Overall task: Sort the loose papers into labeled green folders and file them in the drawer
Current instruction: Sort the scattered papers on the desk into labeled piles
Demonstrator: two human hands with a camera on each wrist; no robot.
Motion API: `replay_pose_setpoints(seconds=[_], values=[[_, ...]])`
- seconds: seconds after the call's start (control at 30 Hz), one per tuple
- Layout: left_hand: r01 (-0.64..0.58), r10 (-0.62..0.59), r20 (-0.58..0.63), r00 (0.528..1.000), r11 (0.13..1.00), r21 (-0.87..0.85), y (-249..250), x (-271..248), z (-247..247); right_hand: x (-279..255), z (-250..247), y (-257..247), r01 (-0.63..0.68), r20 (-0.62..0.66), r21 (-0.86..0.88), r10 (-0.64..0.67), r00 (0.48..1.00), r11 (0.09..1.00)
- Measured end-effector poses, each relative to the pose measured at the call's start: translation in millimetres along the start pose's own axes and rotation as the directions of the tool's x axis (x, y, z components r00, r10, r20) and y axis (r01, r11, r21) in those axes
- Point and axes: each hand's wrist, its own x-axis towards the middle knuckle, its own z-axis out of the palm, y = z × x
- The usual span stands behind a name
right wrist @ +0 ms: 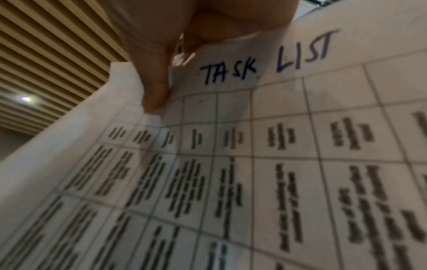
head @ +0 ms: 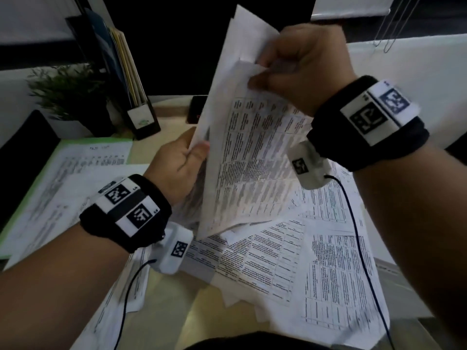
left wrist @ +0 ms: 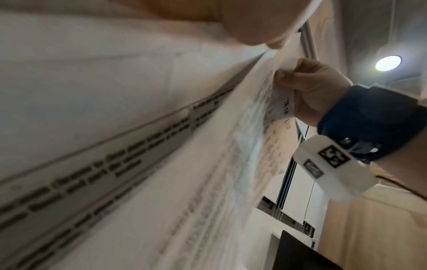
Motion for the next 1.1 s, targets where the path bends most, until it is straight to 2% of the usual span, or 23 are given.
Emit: replay_pose_setpoints(seconds=[0.07,0.13,0.2,0.23,0.27,0.33,0.37,0.4,0.43,0.47,0.5,0.53,0.57,0.6,0.63,0.67,0.77,0.83,0.9,0.93,1.0,1.1], values=[[0.011,-0.008,0.035,0.999,0.995,-0.101,4,-5,0,-1,10,-5,0.027,-0.078,-0.014,-0.028,0.997,1.000],[0.038,-0.037,0.038,0.999,0.999,-0.021,7,-6,1,-3,19,-10,0.068,-0.159,-0.002,-0.067,0.985,0.998],[0.114,-0.107,-0.074,0.992,0.987,0.110,7,0,1,-1,26,-10,0.084,-0.243,0.086,-0.061,0.968,0.993],[0.135,-0.113,-0.160,0.981,0.981,0.138,5,3,-2,-2,29,-7,0.061,-0.304,0.149,-0.013,0.953,0.987],[0.132,-0.097,-0.238,0.967,0.982,0.138,2,6,-5,-4,35,1,0.040,-0.380,0.196,0.038,0.924,0.980],[0.119,-0.088,-0.367,0.926,0.991,0.062,-5,12,-16,-16,54,28,-0.094,-0.487,0.141,0.152,0.860,0.986],[0.114,-0.090,-0.417,0.905,0.993,0.031,-9,15,-22,-26,67,44,-0.237,-0.440,0.073,0.244,0.864,0.969],[0.114,-0.087,-0.453,0.887,0.993,0.031,-12,18,-27,-38,81,62,-0.404,-0.301,-0.042,0.374,0.877,0.914],[0.121,-0.087,-0.475,0.876,0.992,0.041,-15,20,-32,-52,95,77,-0.545,-0.092,-0.222,0.539,0.837,0.808],[0.130,-0.090,-0.494,0.865,0.990,0.048,-17,22,-36,-70,108,87,-0.590,0.100,-0.436,0.688,0.718,0.679],[0.131,-0.094,-0.512,0.854,0.991,0.036,-20,23,-39,-86,118,93,-0.568,0.224,-0.588,0.791,0.569,0.575],[0.130,-0.102,-0.536,0.838,0.991,0.015,-23,24,-43,-103,124,96,-0.572,0.281,-0.646,0.854,0.438,0.505],[0.139,-0.125,-0.563,0.817,0.990,-0.018,-29,24,-47,-117,129,96,-0.626,0.298,-0.638,0.894,0.336,0.448],[0.163,-0.164,-0.588,0.792,0.985,-0.055,-34,23,-51,-129,133,96,-0.682,0.291,-0.617,0.919,0.266,0.393],[0.197,-0.222,-0.602,0.767,0.974,-0.109,-40,21,-55,-137,137,97,-0.707,0.276,-0.610,0.932,0.233,0.357],[0.235,-0.290,-0.602,0.744,0.957,-0.171,-44,19,-60,-143,141,99,-0.706,0.252,-0.624,0.942,0.223,0.334],[0.334,-0.437,-0.545,0.716,0.899,-0.283,-58,11,-72,-140,139,103,-0.733,0.240,-0.608,0.950,0.198,0.306],[0.406,-0.509,-0.480,0.714,0.860,-0.309,-71,5,-75,-134,131,105,-0.805,0.304,-0.503,0.936,0.176,0.315],[0.466,-0.590,-0.370,0.718,0.802,-0.374,-87,-3,-76,-129,126,105,-0.801,0.361,-0.482,0.914,0.187,0.354],[0.499,-0.629,-0.312,0.712,0.766,-0.404,-94,-8,-76,-127,126,106,-0.786,0.362,-0.487,0.907,0.214,0.380],[0.570,-0.691,-0.218,0.689,0.703,-0.426,-109,-19,-82,-124,124,108,-0.785,0.330,-0.443,0.893,0.305,0.432],[0.662,-0.762,-0.142,0.632,0.626,-0.412,-133,-34,-95,-127,108,105,-0.853,0.215,-0.234,0.880,0.423,0.467]])
